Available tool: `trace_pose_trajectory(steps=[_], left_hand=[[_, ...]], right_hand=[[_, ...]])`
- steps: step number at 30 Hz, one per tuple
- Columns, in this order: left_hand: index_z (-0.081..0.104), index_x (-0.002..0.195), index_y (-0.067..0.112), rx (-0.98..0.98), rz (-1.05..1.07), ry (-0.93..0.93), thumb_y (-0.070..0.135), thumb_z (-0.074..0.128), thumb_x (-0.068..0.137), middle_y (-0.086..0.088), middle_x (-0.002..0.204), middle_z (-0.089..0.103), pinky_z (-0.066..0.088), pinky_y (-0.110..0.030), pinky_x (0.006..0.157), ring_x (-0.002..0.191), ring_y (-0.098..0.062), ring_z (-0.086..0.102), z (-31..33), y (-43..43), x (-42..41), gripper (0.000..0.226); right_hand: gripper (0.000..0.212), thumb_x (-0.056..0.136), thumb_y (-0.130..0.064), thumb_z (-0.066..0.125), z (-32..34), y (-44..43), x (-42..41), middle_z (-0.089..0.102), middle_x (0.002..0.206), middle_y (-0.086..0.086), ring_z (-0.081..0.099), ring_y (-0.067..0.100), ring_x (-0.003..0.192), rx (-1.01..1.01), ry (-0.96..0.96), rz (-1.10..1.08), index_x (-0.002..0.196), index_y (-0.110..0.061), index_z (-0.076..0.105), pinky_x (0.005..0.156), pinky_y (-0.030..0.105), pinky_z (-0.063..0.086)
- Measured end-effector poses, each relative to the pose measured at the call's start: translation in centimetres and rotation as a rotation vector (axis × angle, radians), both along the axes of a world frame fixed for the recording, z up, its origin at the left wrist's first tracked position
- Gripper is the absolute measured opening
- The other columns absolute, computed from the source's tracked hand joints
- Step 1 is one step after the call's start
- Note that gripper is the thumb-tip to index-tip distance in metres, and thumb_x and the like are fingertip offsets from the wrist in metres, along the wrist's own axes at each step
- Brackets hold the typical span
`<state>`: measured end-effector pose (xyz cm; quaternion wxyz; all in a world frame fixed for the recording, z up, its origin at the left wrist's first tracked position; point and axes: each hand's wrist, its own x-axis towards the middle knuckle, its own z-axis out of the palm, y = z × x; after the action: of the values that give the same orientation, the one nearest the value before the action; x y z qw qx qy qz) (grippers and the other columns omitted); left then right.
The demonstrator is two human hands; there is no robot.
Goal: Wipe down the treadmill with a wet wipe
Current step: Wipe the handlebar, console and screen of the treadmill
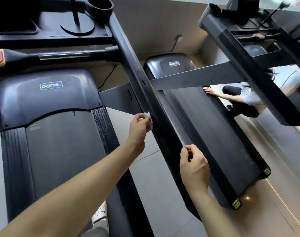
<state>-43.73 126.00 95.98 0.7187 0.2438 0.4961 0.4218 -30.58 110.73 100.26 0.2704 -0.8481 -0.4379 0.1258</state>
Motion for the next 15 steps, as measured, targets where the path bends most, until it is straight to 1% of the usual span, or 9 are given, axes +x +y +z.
trace_pose_trajectory(steps=[1, 4, 5, 7, 9, 10, 13, 15], left_hand=[[0.057, 0.093, 0.014, 0.011, -0.035, 0.028, 0.002, 0.052, 0.100, -0.007, 0.085, 0.064, 0.054, -0.032, 0.081, 0.078, -0.018, 0.060, 0.0, -0.8, -0.1, 0.014], [0.057, 0.090, 0.013, -0.004, -0.210, -0.029, 0.000, 0.057, 0.097, -0.004, 0.079, 0.067, 0.051, -0.032, 0.079, 0.072, -0.016, 0.064, 0.2, -6.5, 0.0, 0.015], [0.059, 0.089, 0.011, 0.003, -0.303, -0.032, 0.000, 0.061, 0.096, -0.006, 0.081, 0.069, 0.051, -0.033, 0.079, 0.074, -0.017, 0.066, 0.4, -8.6, -0.1, 0.013], [0.064, 0.090, 0.005, 0.060, -0.415, 0.020, 0.000, 0.069, 0.092, -0.012, 0.086, 0.071, 0.056, -0.031, 0.079, 0.080, -0.023, 0.069, 0.8, -11.2, -0.3, 0.007], [0.066, 0.090, 0.000, 0.134, -0.393, 0.100, -0.004, 0.071, 0.089, -0.018, 0.085, 0.071, 0.058, -0.028, 0.075, 0.080, -0.026, 0.069, 1.3, -9.6, -0.5, 0.007], [0.066, 0.089, 0.000, 0.174, -0.347, 0.110, -0.004, 0.071, 0.090, -0.019, 0.084, 0.071, 0.058, -0.029, 0.075, 0.079, -0.026, 0.068, 1.8, -7.8, -0.6, 0.007], [0.069, 0.093, 0.007, 0.227, -0.122, 0.088, 0.001, 0.071, 0.093, -0.011, 0.081, 0.071, 0.055, -0.034, 0.080, 0.079, -0.024, 0.064, 2.9, -1.1, -1.0, 0.006], [0.068, 0.092, 0.010, 0.273, -0.083, 0.134, 0.004, 0.073, 0.093, -0.009, 0.082, 0.070, 0.054, -0.035, 0.080, 0.078, -0.021, 0.063, 3.2, 0.3, -0.8, 0.007]], right_hand=[[0.016, 0.101, -0.027, 0.054, -0.1, 0.0, 0.0, 0.063, 0.082, -0.013, 0.058, 0.001, 0.079, 0.000, -0.005, -0.008, 0.088, -0.025, 0.061, 0.061, 0.013, 0.037], [0.016, 0.102, -0.029, 0.053, -0.3, 0.1, 0.0, 0.063, 0.083, -0.012, 0.057, 0.001, 0.077, -0.014, -0.028, -0.015, 0.088, -0.026, 0.061, 0.061, 0.014, 0.037], [0.016, 0.102, -0.030, 0.053, -0.2, 0.1, 0.1, 0.063, 0.084, -0.011, 0.056, 0.000, 0.077, -0.026, -0.034, -0.014, 0.089, -0.026, 0.061, 0.061, 0.013, 0.037], [0.016, 0.103, -0.031, 0.052, -0.1, 0.0, 0.1, 0.063, 0.084, -0.011, 0.056, 0.001, 0.077, -0.032, -0.028, -0.004, 0.090, -0.026, 0.061, 0.062, 0.012, 0.036], [0.019, 0.103, -0.030, 0.050, -0.2, 0.0, 0.1, 0.063, 0.085, -0.012, 0.058, 0.003, 0.078, -0.023, -0.005, 0.007, 0.089, -0.025, 0.060, 0.063, 0.013, 0.037], [0.020, 0.104, -0.029, 0.049, -0.1, -0.1, 0.2, 0.063, 0.084, -0.012, 0.058, 0.004, 0.079, -0.018, 0.009, 0.006, 0.087, -0.025, 0.059, 0.063, 0.013, 0.038], [0.025, 0.105, -0.028, 0.044, 0.1, -0.1, 0.1, 0.061, 0.081, -0.011, 0.057, 0.004, 0.077, -0.010, 0.035, 0.000, 0.083, -0.024, 0.056, 0.063, 0.016, 0.039], [0.028, 0.105, -0.029, 0.042, 0.0, -0.1, 0.1, 0.059, 0.077, -0.010, 0.056, 0.006, 0.074, -0.008, 0.036, -0.005, 0.080, -0.025, 0.053, 0.062, 0.021, 0.040]])
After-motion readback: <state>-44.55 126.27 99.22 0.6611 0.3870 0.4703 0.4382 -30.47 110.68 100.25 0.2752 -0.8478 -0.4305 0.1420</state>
